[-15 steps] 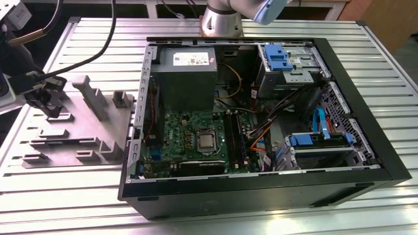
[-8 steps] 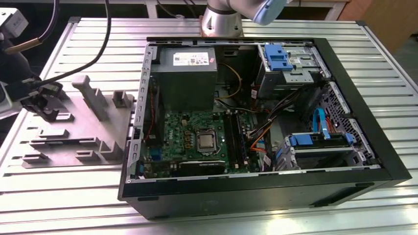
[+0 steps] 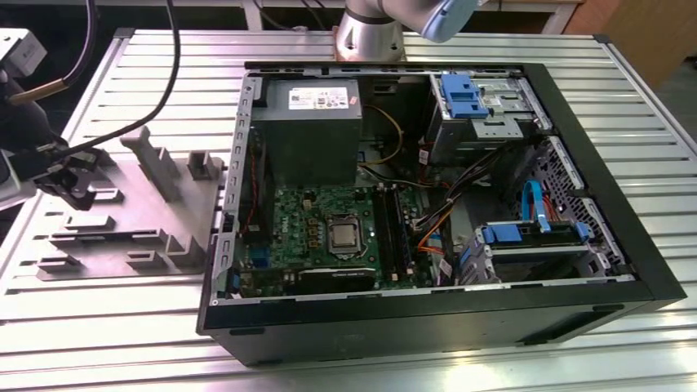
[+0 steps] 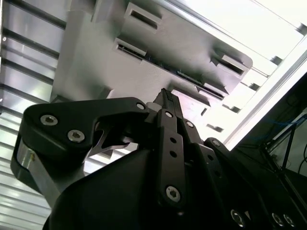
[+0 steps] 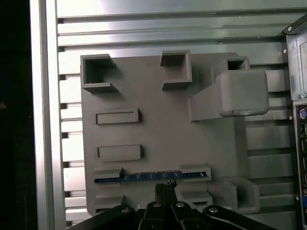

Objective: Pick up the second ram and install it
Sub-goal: 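Reach for the second ram, then pick up the second ram and move it above second insertion slot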

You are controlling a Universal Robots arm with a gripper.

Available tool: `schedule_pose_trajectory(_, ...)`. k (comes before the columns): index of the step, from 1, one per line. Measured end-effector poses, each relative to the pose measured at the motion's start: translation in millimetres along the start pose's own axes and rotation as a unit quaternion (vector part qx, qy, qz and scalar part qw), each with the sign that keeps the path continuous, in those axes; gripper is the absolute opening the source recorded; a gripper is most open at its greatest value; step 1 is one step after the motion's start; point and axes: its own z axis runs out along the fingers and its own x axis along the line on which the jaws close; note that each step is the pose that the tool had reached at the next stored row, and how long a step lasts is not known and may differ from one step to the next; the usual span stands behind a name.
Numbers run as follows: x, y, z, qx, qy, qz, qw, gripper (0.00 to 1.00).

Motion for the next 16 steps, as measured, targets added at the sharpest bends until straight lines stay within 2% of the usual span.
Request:
schedule_pose_trajectory(2,1.1,-0.3,2.1,0.0001,0.0001,0.000,1.0000,0.10)
schedule_pose_trajectory(16,1.1,-0.3,2.6,0.0000,0.0001,0.000,1.0000,0.10)
